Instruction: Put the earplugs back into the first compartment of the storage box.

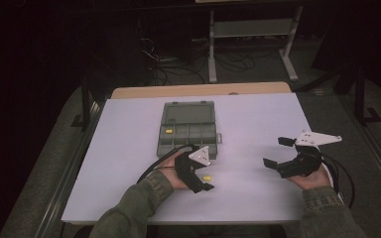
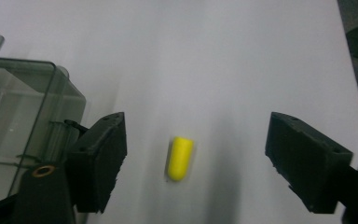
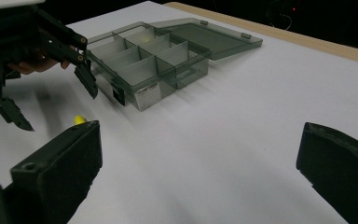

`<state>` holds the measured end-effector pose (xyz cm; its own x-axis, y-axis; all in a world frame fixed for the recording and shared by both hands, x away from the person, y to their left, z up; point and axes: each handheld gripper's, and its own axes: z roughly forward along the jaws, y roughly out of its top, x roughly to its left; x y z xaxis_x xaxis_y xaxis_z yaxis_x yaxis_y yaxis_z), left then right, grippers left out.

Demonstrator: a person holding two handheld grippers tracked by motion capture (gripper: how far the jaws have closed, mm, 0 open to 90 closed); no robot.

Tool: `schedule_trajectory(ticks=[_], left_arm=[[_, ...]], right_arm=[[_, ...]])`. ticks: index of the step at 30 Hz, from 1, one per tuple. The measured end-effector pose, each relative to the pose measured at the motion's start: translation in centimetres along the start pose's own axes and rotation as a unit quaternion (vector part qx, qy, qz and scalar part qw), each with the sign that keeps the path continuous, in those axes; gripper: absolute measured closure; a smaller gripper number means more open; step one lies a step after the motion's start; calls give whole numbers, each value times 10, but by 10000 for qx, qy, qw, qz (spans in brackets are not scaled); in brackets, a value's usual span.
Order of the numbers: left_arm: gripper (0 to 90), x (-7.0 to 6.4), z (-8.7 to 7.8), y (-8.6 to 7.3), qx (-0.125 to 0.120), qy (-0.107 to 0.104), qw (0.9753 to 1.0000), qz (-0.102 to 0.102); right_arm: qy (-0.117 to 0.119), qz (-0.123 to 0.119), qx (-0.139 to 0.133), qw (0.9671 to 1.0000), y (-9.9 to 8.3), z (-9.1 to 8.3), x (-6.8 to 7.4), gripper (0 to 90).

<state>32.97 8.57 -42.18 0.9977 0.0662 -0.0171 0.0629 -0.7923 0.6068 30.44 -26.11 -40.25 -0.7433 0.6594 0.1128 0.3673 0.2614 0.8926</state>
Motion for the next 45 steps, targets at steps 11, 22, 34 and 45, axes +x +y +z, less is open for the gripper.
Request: schedule_trajectory(ticks=[11,22,34,45], left_arm=[[439,4,7,-3,237,-21,9997,-28],[770,7,8,-5,332,58,9993,-187],[809,7,-3,4,274,58,9993,-259],[812,26,-47,2,-207,368,9977,-539]], right_arm=[[30,12,3,10000,0,0,0,0],[30,-1,11,10000,0,0,0,0],[32,-4,34,10000,0,1,0,0],[28,0,40,10000,0,1,0,0]])
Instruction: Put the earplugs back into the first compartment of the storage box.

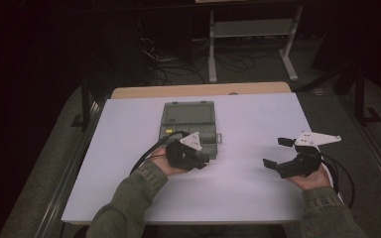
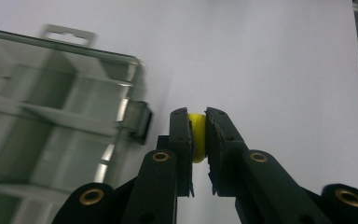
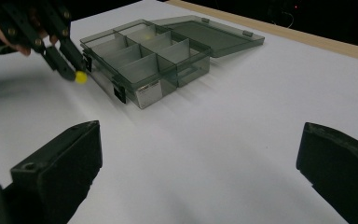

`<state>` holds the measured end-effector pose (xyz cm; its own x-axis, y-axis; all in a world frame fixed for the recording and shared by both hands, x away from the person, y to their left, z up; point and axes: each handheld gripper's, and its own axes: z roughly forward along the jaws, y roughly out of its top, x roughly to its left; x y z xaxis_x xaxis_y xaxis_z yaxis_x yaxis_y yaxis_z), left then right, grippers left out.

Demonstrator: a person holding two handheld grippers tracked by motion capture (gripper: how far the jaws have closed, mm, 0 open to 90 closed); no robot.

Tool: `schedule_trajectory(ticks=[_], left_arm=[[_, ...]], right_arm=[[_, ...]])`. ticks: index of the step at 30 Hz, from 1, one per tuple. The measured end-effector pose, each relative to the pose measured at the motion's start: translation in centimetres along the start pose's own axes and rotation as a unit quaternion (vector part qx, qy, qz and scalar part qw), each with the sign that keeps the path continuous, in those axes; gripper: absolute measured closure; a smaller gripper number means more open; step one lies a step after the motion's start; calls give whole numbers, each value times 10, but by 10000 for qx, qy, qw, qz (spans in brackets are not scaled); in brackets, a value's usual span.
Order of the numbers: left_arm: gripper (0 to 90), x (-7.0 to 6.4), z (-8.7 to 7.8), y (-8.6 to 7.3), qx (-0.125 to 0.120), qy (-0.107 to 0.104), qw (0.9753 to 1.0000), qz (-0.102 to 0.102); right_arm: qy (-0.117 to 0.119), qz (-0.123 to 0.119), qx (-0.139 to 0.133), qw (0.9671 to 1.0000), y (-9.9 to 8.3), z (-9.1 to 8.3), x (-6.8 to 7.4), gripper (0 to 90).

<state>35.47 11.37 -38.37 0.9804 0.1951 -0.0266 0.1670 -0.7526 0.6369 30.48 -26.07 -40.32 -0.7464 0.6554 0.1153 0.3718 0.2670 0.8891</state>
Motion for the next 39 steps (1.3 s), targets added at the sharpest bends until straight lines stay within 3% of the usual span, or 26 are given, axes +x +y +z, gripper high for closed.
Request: schedule_trajectory(ticks=[6,14,18,24,35,39], left_arm=[[814,18,-23,-1,-263,320,9990,-170],[814,41,-43,-8,-505,734,9951,-425],[816,54,-53,-14,-744,942,9902,-712],[818,73,-62,-24,-860,1211,9839,-990],[818,94,-69,-46,-830,1587,9725,-1492],[818,98,-69,-51,-843,1636,9699,-1592]], right_arm=[[-6,1,13,10000,0,0,0,0],[-5,3,15,10000,0,0,-1,0],[0,8,12,10000,0,0,-1,0],[1,9,22,10000,-1,1,-1,0],[2,17,29,10000,-1,1,-1,0],[5,17,38,10000,-1,1,-1,0]])
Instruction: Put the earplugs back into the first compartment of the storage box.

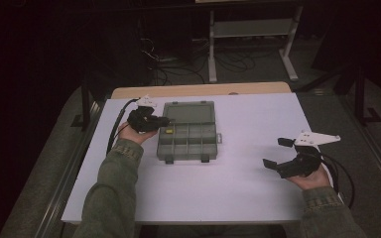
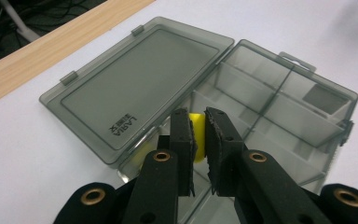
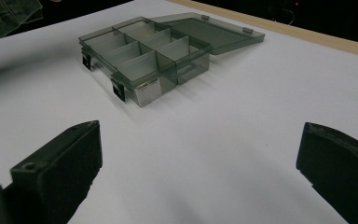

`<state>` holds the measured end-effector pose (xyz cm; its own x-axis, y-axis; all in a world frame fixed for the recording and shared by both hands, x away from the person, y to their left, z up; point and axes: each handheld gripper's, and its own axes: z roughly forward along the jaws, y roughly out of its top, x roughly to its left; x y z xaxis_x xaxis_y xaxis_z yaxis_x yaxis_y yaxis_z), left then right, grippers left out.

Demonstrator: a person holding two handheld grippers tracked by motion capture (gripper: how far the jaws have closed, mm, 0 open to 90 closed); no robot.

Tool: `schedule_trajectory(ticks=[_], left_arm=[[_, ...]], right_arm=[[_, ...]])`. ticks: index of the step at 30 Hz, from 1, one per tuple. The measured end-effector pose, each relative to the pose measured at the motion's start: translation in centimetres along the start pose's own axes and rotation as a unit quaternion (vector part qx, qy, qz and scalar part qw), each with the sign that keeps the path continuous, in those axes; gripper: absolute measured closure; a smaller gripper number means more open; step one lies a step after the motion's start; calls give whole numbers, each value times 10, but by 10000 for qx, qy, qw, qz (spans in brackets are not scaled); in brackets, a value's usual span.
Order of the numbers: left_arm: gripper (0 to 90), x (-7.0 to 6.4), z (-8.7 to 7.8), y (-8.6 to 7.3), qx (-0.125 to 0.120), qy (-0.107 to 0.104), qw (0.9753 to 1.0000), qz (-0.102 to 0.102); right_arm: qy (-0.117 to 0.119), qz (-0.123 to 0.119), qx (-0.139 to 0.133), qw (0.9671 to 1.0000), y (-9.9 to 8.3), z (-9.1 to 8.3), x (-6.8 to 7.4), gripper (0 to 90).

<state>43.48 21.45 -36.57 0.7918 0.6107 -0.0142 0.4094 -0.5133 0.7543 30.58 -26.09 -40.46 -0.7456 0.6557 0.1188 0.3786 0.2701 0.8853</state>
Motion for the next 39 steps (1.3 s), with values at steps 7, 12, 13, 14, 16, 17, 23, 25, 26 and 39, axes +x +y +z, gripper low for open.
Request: schedule_trajectory(ticks=[7,12,13,14,16,17,23,25,26,39], left_arm=[[816,7,11,-8,268,69,9996,-95],[817,8,19,-13,395,24,9991,-119],[816,8,19,-13,420,3,9991,-111],[815,7,20,-13,440,-8,9990,-99],[809,7,22,-14,488,-17,9988,-102],[802,7,23,-14,513,-36,9986,-103],[583,6,26,-16,694,-33,9975,-123],[520,7,26,-16,684,-97,9974,-181],[468,7,25,-16,670,-142,9975,-177],[0,1,8,-10,-68,-322,9993,-160]], right_arm=[[-9,-3,6,10000,0,0,0,0],[-2,-5,-4,10000,0,0,0,0],[-1,-2,1,10000,0,0,0,0],[-5,0,5,10000,0,0,0,0],[0,-3,12,10000,0,0,0,0],[1,-7,13,10000,0,0,0,0],[2,3,10,10000,0,0,0,0],[3,-1,9,10000,0,0,0,0],[4,1,8,10000,0,0,0,0],[6,21,46,10000,-1,1,0,0]])
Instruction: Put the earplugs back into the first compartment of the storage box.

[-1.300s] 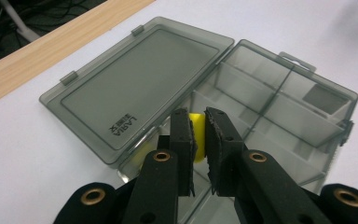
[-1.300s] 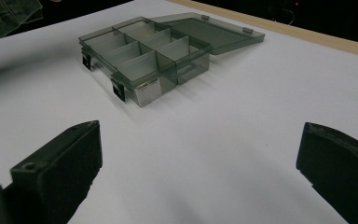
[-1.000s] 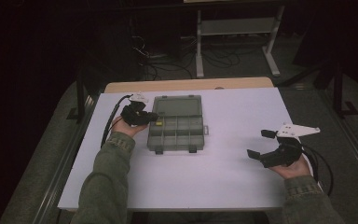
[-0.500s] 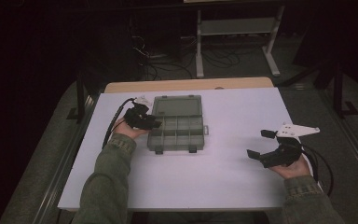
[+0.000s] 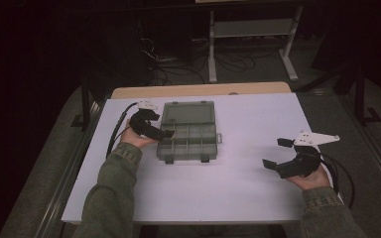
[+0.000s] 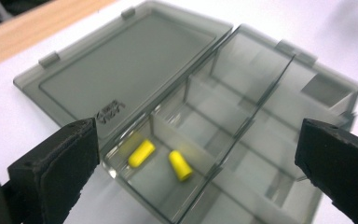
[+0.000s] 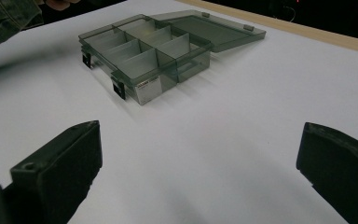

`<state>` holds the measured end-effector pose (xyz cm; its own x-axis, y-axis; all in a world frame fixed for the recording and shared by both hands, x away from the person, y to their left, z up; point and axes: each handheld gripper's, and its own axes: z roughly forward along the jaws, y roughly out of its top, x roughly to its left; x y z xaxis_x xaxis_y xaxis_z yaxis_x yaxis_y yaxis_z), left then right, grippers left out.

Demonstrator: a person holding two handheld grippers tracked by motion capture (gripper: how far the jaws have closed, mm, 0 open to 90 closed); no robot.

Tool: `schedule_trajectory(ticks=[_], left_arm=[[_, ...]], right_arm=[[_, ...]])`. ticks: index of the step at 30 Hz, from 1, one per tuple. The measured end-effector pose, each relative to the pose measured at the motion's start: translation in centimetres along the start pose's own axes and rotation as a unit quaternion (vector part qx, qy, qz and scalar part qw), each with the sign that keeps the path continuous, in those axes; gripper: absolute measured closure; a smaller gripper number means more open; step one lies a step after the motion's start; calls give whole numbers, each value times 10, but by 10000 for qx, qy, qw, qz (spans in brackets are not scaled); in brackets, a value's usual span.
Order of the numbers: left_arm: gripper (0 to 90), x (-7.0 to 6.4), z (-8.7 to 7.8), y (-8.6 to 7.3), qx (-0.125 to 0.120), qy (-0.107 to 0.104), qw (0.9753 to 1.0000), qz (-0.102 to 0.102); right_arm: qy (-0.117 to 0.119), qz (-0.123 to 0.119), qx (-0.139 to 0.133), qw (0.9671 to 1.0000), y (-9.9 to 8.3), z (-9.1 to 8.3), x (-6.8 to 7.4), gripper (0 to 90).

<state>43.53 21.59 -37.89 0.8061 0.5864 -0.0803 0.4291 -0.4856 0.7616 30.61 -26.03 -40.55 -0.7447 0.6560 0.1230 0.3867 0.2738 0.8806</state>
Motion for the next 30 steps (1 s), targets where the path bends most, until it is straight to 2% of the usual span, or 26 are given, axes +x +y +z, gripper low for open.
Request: schedule_trajectory(ticks=[6,16,21,30], left_arm=[[0,-9,-13,1,-164,18,9997,173],[0,-17,-44,-9,-681,120,9974,214],[0,-20,-59,-20,-883,171,9957,205],[0,-27,-75,-45,-1067,200,9939,183]], right_arm=[[-1,8,8,10000,0,0,1,0],[3,8,7,10000,0,0,1,0],[0,8,16,10000,0,0,1,0],[1,0,33,10000,0,1,2,0]])
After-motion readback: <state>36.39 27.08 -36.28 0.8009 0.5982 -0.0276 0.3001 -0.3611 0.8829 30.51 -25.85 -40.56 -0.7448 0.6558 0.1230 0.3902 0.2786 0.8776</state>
